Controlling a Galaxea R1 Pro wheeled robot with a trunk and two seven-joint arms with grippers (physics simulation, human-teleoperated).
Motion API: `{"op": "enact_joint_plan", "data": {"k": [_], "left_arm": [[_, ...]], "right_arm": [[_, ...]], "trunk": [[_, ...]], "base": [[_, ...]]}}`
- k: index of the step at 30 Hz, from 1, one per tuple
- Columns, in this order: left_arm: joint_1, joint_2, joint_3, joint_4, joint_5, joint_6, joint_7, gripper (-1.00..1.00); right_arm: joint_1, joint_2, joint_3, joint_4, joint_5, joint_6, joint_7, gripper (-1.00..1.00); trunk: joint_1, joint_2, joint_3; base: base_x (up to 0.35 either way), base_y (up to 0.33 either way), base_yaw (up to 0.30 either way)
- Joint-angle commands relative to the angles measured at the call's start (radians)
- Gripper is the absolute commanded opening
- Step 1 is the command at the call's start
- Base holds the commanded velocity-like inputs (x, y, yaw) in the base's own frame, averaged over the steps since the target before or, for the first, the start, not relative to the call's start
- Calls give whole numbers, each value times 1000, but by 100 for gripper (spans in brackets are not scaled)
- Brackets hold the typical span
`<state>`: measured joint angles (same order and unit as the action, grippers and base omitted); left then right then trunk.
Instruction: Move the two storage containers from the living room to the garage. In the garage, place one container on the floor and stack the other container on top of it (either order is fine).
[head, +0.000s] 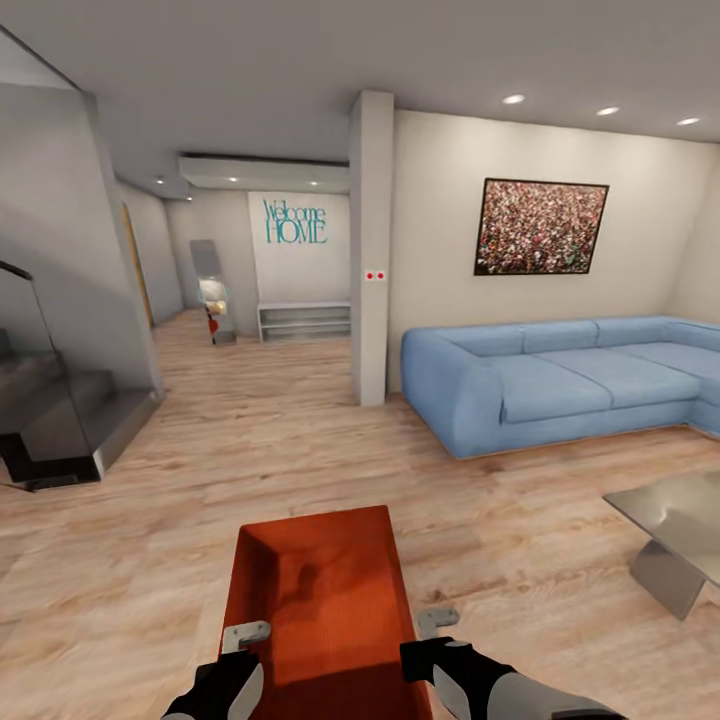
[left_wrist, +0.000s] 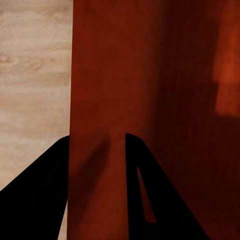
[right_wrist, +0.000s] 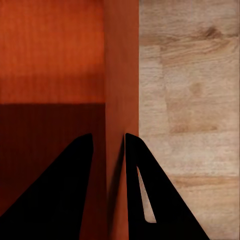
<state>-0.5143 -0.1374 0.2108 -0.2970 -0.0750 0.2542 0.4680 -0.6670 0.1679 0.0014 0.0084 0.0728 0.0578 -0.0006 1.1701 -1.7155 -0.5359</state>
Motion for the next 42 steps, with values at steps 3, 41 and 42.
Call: {"op": "enact_joint_plan", "data": {"k": [3,41,42], "left_arm": [[0,35,-230,1,216,13,6,-100],[0,36,-229,2,216,13,6,-100],[0,36,-229,2,216,13,6,-100]], "right_arm": [[-2,0,-49,-31,11,2,-1,-100],[-2,4,-49,-31,10,0,-7,-100],[-2,4,-49,-31,10,0,-6,-100]], "trunk": [[1,-1,-1],[1,-1,7],[1,-1,7]], "base": [[341,70,0],[341,107,137],[341,107,37]]}}
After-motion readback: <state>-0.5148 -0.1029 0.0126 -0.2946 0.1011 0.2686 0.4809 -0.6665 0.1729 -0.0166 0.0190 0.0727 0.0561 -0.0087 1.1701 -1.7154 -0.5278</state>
